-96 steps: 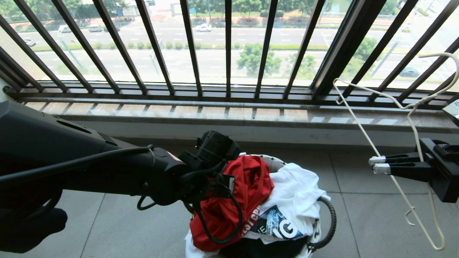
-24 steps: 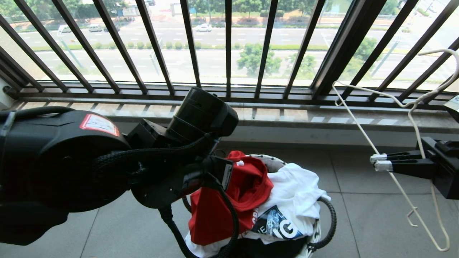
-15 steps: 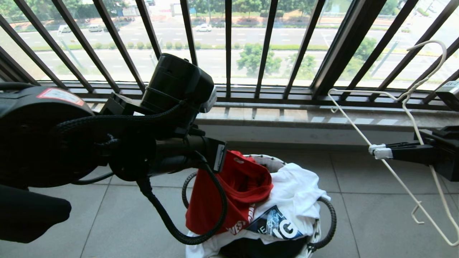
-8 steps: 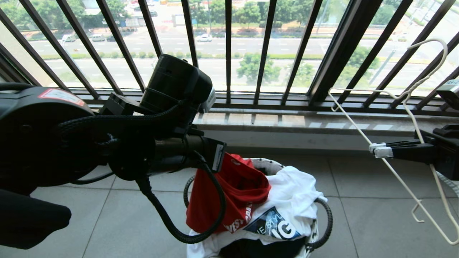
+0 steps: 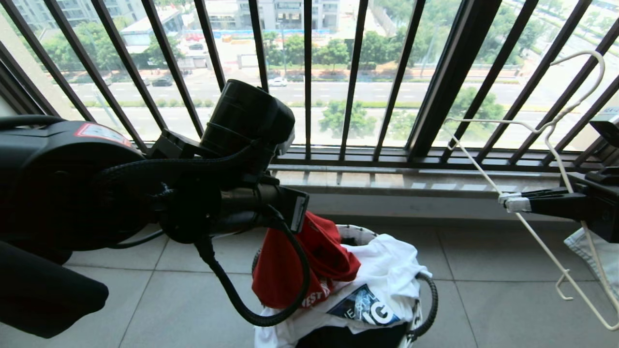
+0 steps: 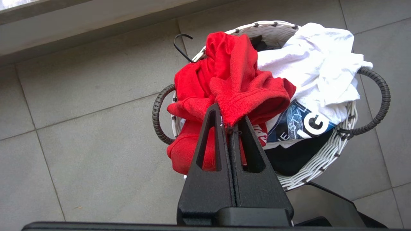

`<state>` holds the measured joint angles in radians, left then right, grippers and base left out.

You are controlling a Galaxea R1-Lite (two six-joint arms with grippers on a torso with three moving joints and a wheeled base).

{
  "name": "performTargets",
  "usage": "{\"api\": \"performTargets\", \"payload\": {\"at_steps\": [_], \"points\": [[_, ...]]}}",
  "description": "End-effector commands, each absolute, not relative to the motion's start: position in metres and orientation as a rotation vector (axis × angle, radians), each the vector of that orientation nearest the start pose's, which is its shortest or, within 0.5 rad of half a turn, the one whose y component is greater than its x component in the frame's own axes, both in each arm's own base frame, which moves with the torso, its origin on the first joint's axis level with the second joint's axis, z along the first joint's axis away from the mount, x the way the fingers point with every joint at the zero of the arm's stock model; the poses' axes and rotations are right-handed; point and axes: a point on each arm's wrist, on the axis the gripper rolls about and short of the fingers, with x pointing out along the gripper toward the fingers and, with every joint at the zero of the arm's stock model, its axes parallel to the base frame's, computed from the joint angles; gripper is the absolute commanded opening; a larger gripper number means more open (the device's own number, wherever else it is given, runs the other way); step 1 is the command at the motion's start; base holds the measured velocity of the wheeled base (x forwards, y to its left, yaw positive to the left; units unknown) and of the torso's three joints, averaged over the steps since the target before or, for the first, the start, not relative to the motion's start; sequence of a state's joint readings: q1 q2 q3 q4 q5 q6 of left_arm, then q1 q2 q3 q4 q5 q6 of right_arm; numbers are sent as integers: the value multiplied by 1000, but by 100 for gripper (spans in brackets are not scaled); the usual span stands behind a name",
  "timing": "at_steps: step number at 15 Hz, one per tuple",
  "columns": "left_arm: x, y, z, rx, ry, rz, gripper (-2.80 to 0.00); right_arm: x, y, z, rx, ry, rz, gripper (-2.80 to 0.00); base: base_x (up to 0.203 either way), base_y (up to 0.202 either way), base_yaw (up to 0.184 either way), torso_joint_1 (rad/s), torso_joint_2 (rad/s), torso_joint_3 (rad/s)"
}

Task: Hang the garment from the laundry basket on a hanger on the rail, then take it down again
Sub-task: Pick up clothes from the basket

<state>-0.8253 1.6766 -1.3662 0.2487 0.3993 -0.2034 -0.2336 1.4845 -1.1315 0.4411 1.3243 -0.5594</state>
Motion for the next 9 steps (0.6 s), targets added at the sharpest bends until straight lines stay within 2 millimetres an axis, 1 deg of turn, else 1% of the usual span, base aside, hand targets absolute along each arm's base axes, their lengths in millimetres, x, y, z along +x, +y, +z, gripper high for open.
{"api": "performTargets", "payload": {"at_steps": [1, 5, 9], "points": [[215, -220, 262, 129, 504, -361, -280, 223, -30, 248, 94, 277, 1142, -280, 0, 0, 0, 5, 2, 205], [214, -219, 264, 124, 497, -363, -280, 223, -30, 249, 95, 277, 1142, -280, 0, 0, 0, 0, 2, 199], [216, -221, 260, 133, 506, -362, -280, 224, -31, 248, 96, 279, 1142, -280, 0, 0, 0, 1, 2, 200]]}}
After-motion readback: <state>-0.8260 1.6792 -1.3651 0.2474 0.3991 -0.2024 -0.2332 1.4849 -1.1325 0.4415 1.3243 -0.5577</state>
